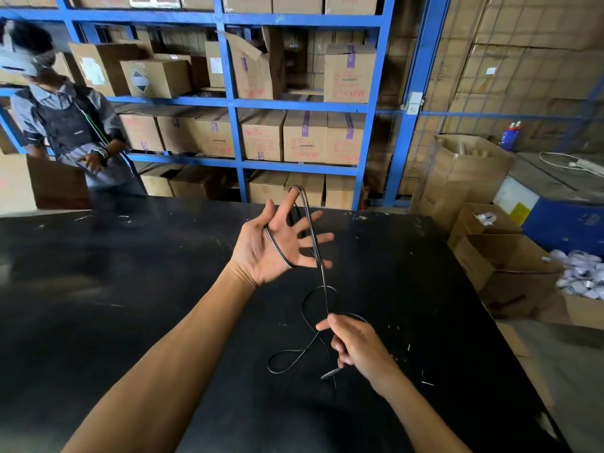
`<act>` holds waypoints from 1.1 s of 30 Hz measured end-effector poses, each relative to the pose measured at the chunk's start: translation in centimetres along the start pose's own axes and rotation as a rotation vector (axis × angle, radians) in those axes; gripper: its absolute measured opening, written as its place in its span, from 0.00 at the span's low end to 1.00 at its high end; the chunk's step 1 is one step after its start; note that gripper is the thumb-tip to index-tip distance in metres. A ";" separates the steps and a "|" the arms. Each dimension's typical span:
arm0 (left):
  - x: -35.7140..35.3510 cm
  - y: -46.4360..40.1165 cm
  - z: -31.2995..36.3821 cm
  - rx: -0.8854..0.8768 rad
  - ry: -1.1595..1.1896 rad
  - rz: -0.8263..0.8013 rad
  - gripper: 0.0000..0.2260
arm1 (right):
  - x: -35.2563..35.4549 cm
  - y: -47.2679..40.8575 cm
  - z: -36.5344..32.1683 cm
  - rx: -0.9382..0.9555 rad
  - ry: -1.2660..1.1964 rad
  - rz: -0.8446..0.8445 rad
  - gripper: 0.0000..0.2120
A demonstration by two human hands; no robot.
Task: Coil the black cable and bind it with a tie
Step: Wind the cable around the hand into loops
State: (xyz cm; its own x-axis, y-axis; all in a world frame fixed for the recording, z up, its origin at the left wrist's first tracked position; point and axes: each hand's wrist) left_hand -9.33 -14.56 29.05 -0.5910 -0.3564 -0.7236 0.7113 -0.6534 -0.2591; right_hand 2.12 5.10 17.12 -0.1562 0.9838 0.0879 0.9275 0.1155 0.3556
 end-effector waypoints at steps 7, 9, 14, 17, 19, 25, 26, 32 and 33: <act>-2.3 2.2 -1.6 0.470 -0.161 -0.272 0.26 | 4.8 -2.8 -3.5 0.081 0.502 0.263 0.15; -1.7 2.9 -2.6 0.701 -0.319 -0.282 0.27 | 6.2 -3.2 -6.7 0.118 0.658 0.252 0.10; 1.3 3.8 -4.1 0.954 -0.502 -0.139 0.28 | 6.3 -1.6 -13.2 0.171 0.844 0.276 0.14; 2.8 4.3 -2.9 0.777 -0.504 0.101 0.26 | 5.6 -0.5 -13.4 0.260 0.792 0.311 0.15; 3.7 4.6 -1.5 0.586 -0.446 0.269 0.25 | 5.1 0.1 -12.3 0.281 0.695 0.289 0.14; 2.7 3.4 1.8 0.045 -0.130 0.371 0.22 | 1.5 0.9 -6.0 0.245 0.213 0.049 0.12; 2.2 3.0 2.0 -0.004 -0.104 0.343 0.22 | 0.9 0.9 -5.0 0.221 0.178 0.013 0.13; -0.3 1.1 1.7 0.025 -0.045 0.061 0.23 | 0.1 -0.1 -1.6 0.030 0.109 -0.089 0.16; -0.6 1.1 1.4 0.058 -0.043 -0.004 0.23 | 0.3 -0.2 -1.6 0.000 0.158 -0.076 0.19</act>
State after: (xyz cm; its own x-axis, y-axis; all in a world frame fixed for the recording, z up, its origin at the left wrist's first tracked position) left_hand -8.67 -15.99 30.10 -0.6106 -0.3814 -0.6940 0.6865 -0.6918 -0.2238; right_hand 1.30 5.17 18.55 -0.2776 0.9383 0.2061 0.9109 0.1889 0.3668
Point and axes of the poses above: each hand's wrist, its own y-axis away from the middle knuckle, its own x-axis out of the back of the hand, z = x × y, and after that the axes turned 10 degrees about -x, right-handed
